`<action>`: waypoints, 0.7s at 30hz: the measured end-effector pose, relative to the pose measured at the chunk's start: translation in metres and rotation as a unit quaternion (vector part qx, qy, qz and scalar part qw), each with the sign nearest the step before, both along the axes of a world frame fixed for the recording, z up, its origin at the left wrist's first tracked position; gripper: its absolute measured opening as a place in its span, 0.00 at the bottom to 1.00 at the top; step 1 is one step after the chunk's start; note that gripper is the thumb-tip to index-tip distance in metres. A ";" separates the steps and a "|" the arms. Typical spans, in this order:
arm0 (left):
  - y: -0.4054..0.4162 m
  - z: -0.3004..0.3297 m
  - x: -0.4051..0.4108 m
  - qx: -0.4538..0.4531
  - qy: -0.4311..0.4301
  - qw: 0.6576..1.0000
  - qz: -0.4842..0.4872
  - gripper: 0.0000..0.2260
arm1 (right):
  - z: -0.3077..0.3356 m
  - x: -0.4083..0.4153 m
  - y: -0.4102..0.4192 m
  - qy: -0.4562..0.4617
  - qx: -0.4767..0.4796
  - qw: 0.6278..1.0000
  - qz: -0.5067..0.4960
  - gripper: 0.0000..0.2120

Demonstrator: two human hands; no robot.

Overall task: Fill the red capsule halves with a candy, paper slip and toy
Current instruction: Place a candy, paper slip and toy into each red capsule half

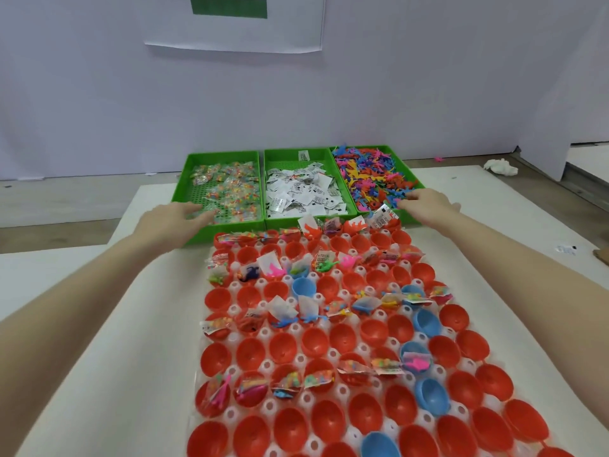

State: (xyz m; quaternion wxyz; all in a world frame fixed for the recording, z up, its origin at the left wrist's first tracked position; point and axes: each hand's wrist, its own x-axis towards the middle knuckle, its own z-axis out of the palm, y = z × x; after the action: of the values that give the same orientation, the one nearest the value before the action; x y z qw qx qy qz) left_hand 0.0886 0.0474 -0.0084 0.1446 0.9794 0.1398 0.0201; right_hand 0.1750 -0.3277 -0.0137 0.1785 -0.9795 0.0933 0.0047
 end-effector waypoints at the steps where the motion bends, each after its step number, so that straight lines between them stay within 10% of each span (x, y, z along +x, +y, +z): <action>1: -0.004 -0.002 0.003 0.039 0.029 0.999 -0.002 0.24 | 0.000 0.001 0.001 -0.019 0.034 0.999 -0.010 0.18; 21: -0.004 -0.013 0.002 -0.202 -0.239 0.947 0.067 0.14 | 0.008 0.005 0.006 -0.214 0.163 0.963 -0.030 0.09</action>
State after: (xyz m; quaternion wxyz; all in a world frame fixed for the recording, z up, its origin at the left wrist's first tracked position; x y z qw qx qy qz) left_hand 0.0908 0.0435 -0.0215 0.3668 0.8845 0.1673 0.2347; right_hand 0.1799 -0.3217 -0.0061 0.3513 -0.9120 0.0805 -0.1958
